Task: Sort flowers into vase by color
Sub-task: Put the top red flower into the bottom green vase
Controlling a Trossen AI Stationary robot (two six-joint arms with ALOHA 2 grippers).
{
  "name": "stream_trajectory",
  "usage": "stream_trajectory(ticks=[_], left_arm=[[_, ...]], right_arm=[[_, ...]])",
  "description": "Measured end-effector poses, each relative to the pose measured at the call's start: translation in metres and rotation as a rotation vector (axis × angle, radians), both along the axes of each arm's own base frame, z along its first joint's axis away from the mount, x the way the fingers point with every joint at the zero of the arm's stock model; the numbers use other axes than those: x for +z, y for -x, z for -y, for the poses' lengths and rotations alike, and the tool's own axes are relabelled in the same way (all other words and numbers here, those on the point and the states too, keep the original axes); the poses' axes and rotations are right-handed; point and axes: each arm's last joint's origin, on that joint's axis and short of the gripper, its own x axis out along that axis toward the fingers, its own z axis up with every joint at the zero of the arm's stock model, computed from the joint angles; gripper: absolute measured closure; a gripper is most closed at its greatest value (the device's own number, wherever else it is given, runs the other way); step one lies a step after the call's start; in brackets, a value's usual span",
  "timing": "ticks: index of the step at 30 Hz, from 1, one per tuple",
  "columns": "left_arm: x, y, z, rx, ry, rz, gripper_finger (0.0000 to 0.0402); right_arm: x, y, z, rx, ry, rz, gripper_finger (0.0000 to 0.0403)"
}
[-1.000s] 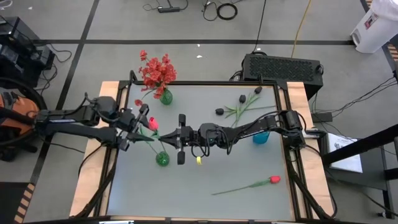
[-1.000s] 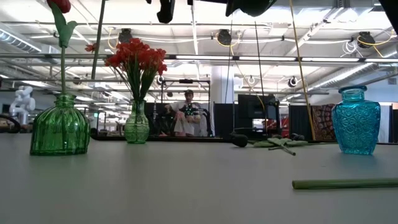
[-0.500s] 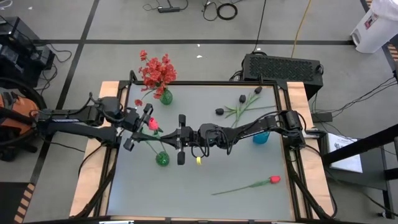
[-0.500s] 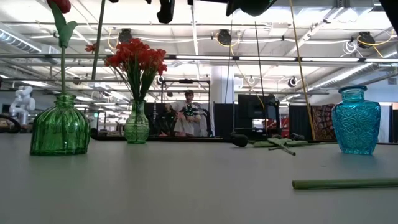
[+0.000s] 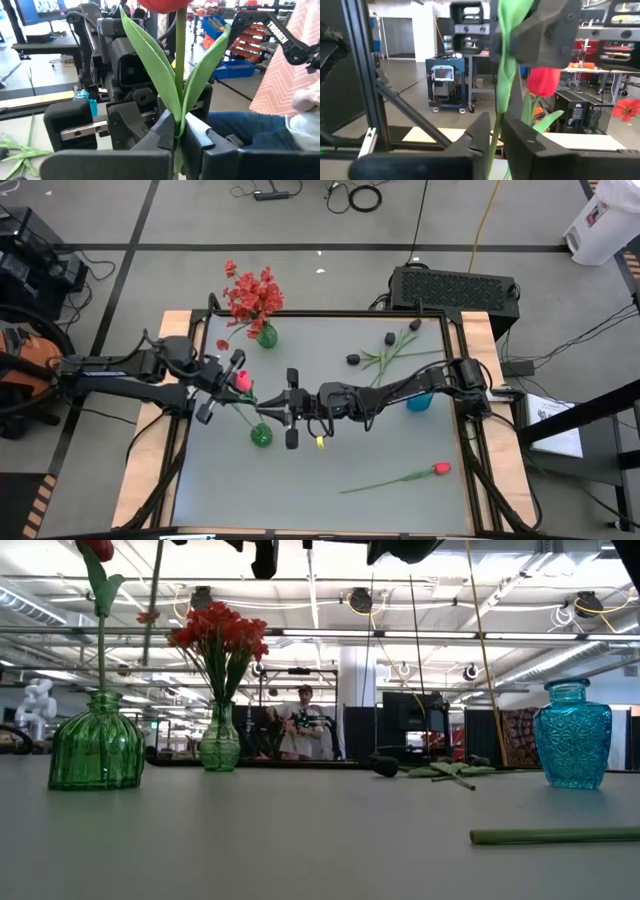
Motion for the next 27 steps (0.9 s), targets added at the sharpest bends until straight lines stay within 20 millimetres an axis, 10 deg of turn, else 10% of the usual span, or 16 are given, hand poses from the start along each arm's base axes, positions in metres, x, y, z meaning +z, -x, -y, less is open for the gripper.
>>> stream_trajectory(ticks=[27], left_arm=[[-0.007,0.015,0.001,-0.006,0.002,-0.101,0.0390]], right_arm=[[-0.004,0.002,-0.013,0.028,0.016,-0.043,0.0302]])
